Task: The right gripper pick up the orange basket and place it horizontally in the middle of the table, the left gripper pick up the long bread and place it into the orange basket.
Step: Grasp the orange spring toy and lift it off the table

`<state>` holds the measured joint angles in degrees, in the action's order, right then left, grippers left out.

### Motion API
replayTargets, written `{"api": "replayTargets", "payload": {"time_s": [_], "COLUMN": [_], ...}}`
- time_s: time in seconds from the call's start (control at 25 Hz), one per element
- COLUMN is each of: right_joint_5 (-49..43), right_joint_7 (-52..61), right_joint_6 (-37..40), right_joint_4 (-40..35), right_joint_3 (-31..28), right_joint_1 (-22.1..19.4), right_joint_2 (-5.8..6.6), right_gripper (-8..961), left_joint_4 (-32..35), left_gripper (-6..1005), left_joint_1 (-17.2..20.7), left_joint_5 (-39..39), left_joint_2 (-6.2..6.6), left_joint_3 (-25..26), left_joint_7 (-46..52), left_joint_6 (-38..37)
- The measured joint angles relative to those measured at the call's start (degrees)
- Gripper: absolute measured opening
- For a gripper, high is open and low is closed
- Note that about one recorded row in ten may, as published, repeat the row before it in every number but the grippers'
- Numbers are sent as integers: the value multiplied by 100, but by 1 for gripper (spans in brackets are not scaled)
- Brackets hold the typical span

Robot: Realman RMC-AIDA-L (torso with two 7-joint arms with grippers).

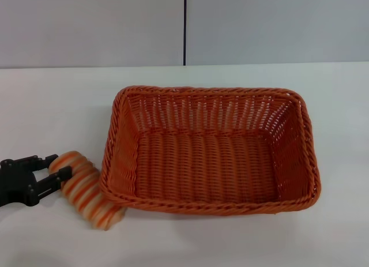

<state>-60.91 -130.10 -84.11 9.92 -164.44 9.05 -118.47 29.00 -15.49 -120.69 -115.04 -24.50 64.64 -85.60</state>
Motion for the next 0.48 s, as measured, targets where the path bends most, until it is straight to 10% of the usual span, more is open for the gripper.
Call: {"api": "replayTargets", "payload": {"time_s": [0.48], "right_joint_5": [0], "right_joint_7": [-10], "right_joint_6": [9], "right_joint_4": [-8], "right_joint_3": [0], "right_joint_1": [2], "right_joint_2": [0], "right_gripper": [545], "left_joint_4": [0], "left_gripper": [391], "left_joint_1": [12], "left_joint_5": [-8], "left_joint_2": [-9], "left_joint_3": [6], "left_joint_7": [-68], "left_joint_6": [0]}}
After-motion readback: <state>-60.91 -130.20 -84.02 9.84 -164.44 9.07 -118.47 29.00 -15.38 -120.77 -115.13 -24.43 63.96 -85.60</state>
